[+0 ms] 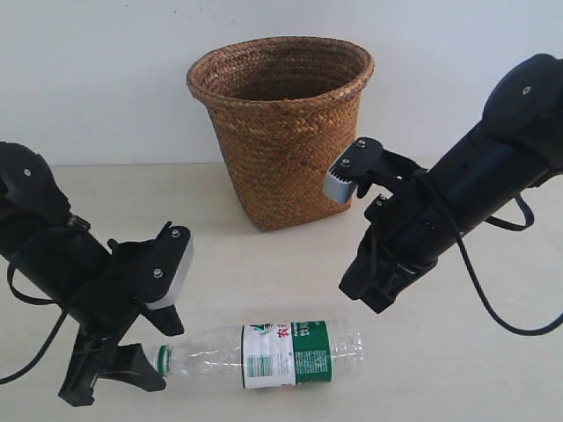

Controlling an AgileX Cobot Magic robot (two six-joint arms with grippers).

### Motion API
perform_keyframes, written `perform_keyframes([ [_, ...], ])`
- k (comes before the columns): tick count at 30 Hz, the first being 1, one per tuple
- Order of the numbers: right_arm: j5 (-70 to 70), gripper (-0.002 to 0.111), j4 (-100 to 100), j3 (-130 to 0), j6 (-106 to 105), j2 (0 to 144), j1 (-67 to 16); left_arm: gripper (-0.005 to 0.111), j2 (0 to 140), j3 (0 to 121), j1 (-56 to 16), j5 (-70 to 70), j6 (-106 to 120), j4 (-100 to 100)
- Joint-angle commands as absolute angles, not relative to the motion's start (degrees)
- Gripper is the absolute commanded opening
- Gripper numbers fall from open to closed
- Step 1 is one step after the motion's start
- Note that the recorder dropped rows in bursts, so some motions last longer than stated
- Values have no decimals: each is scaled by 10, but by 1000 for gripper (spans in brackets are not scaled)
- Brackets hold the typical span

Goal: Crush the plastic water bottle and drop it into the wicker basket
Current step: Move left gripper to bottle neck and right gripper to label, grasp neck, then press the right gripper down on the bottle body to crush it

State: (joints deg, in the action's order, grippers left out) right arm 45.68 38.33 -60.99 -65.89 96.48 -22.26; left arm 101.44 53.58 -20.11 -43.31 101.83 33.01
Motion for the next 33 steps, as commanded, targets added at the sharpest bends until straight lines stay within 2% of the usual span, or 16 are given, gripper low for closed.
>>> perform_keyframes([
  [1, 450, 0, 391, -614, -666, 967, -225, 58, 1038, 533, -207, -401, 1007, 341],
  [10, 448, 0, 412, -614, -671, 967, -225, 57, 1062, 533, -207, -375, 1025, 352],
  [13, 448, 0, 420, -614, -671, 967, -225, 52, 1070, 533, -207, -368, 1025, 353],
  [16, 450, 0, 432, -614, -672, 967, -225, 36, 1078, 533, -207, -368, 1025, 353],
  [20, 470, 0, 478, -614, -690, 967, -225, 7, 1083, 533, -207, -368, 1034, 353],
  [21, 471, 0, 486, -614, -699, 967, -228, 5, 1083, 533, -207, -368, 1034, 352],
  [33, 453, 0, 493, -613, -691, 978, -312, 4, 1083, 533, -207, -375, 1008, 353],
])
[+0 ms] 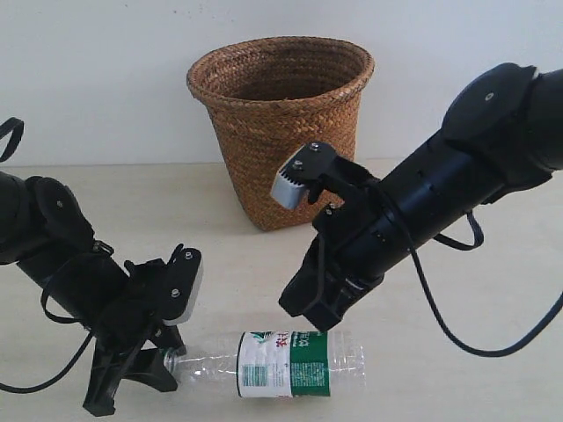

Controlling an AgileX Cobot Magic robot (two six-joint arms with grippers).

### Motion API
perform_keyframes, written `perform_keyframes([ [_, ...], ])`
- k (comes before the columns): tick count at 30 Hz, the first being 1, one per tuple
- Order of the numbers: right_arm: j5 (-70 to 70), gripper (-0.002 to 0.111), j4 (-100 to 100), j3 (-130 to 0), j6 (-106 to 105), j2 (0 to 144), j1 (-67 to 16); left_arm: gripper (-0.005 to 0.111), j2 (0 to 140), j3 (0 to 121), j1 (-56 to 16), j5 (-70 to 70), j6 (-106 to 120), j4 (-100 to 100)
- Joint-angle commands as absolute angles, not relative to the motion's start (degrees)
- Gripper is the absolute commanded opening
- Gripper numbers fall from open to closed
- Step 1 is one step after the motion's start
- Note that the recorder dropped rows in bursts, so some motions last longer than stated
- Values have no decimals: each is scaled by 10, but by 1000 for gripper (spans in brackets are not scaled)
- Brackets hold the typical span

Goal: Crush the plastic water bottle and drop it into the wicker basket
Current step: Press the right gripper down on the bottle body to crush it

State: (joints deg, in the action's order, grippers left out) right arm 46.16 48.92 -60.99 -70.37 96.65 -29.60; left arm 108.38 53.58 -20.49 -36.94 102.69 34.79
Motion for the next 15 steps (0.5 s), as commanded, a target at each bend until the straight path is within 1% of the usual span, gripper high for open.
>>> perform_keyframes([
  [1, 454, 0, 493, -613, -688, 984, -317, 4, 1083, 533, -207, -375, 1006, 353],
  [8, 451, 0, 490, -640, -661, 1049, -338, 4, 1083, 533, -207, -375, 1006, 352],
  [15, 457, 0, 491, -675, -642, 1093, -339, 4, 1083, 533, -207, -375, 1006, 351],
])
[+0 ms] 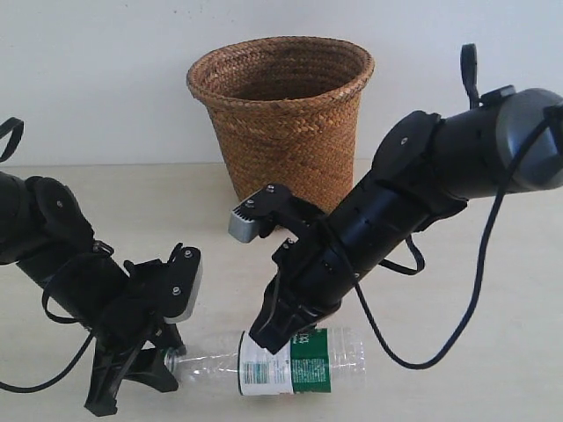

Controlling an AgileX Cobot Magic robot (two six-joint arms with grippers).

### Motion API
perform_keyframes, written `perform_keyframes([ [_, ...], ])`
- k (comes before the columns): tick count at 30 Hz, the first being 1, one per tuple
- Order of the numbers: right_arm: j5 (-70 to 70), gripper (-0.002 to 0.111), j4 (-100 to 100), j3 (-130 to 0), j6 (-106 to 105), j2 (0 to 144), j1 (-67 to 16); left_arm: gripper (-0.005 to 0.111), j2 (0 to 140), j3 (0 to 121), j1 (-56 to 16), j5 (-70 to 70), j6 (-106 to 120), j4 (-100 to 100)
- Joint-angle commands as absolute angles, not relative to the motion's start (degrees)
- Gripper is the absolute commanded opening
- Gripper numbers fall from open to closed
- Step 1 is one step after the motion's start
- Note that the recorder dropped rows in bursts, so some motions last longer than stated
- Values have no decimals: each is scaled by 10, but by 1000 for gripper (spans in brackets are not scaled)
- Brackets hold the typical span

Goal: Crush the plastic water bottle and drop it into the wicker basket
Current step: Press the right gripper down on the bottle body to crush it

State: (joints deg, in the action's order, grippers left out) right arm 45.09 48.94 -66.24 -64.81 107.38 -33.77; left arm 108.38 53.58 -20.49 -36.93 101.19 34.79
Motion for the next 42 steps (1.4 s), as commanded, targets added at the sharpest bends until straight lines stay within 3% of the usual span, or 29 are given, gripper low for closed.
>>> perform_keyframes([
  [1, 457, 0, 488, -675, -644, 1099, -339, 4, 1083, 533, -207, -375, 1006, 351],
  [13, 433, 0, 433, -678, -618, 1188, -339, 4, 1083, 533, -207, -375, 998, 351],
  [23, 547, 0, 261, -773, -407, 1266, -339, 4, 1083, 533, -207, -381, 972, 353],
  [42, 632, 0, 163, -841, -355, 1340, -337, 4, 1083, 533, -207, -391, 970, 352],
])
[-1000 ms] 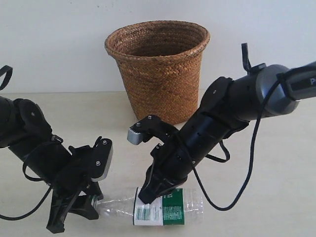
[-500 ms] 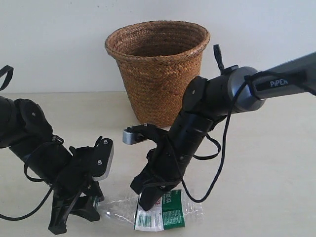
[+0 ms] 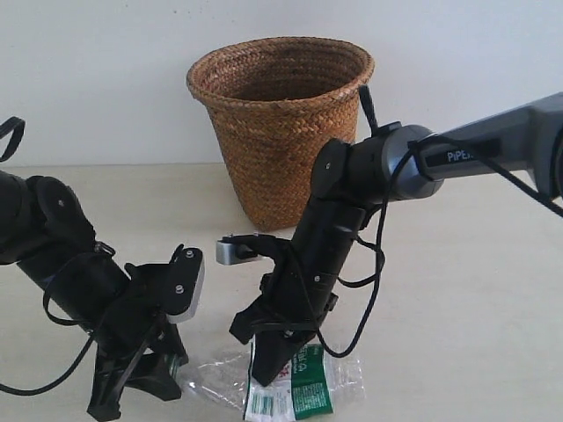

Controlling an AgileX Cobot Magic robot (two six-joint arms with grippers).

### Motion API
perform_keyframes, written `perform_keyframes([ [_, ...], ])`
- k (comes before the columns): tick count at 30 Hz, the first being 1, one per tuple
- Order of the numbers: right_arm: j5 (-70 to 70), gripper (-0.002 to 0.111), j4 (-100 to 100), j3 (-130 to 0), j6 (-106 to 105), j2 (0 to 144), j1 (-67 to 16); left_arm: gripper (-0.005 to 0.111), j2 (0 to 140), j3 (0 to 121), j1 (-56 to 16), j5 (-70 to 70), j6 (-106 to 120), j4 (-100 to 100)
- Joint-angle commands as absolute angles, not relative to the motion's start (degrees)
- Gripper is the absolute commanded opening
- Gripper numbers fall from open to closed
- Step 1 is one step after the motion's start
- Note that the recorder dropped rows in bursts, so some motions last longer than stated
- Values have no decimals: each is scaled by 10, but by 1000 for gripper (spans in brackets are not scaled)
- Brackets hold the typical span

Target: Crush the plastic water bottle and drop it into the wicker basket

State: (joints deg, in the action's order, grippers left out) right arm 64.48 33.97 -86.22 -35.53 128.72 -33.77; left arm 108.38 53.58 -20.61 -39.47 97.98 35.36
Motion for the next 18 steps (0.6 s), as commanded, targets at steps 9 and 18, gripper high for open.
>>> perform_keyframes([
  [9, 636, 0, 129, -856, -338, 1356, -337, 4, 1083, 533, -207, -391, 970, 352],
  [18, 692, 0, 142, -916, -324, 1350, -337, 4, 1083, 533, -207, -396, 970, 352],
])
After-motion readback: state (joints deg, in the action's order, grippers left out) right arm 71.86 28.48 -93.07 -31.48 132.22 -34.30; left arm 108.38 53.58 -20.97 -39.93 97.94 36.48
